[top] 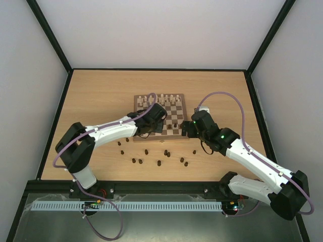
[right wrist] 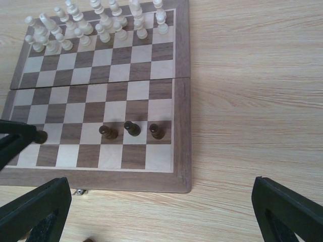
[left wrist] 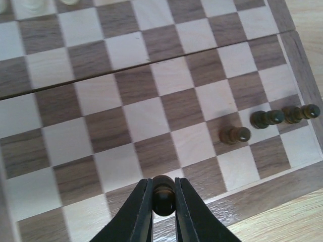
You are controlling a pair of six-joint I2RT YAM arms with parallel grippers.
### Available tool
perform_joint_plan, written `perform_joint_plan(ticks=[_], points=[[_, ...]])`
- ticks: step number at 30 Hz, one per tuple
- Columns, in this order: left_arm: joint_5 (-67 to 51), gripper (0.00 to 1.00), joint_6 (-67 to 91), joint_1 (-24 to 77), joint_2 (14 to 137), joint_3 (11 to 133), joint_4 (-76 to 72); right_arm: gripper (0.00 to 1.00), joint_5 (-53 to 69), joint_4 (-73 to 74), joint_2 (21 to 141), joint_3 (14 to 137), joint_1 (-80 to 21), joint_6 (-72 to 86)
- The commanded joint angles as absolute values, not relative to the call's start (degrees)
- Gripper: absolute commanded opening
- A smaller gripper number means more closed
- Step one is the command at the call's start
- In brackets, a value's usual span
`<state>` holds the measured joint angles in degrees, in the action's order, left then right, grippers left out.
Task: Set up the chess pieces on the board
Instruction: Place the chess piece on the chessboard.
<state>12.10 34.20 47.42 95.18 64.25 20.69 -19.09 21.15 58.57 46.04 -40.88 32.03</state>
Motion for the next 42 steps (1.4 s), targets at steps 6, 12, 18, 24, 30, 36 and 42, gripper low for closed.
perform_joint_plan(ticks=[6,12,18,24,30,36,42], points=[[10.24,0.09,32.72,49.70,104.08,72.02,21.99,0.98,-21.46,23.63,58.01,44.91,-40.42,33.18],[10.40,0.09,31.96,49.75,107.21,74.78,22.30,0.99,-21.01,23.24,58.10,44.65,-40.26,33.04],[11.32,0.09,31.53,49.68,108.72,76.22,22.75,0.98,-20.55,22.88,58.10,44.40,-40.17,32.92],[11.57,0.09,31.63,49.65,109.87,77.20,23.34,0.99,-20.10,22.68,58.47,44.21,-39.99,32.83],[12.62,0.10,31.99,49.61,110.20,76.96,23.85,0.99,-19.63,22.41,58.71,43.99,-39.83,32.67],[12.48,0.11,32.06,49.74,110.48,76.38,23.56,0.99,-19.13,22.11,58.71,43.86,-39.73,32.53],[12.30,0.12,32.08,49.75,110.68,76.27,23.54,0.99,-18.94,22.02,58.89,43.71,-39.64,32.52]])
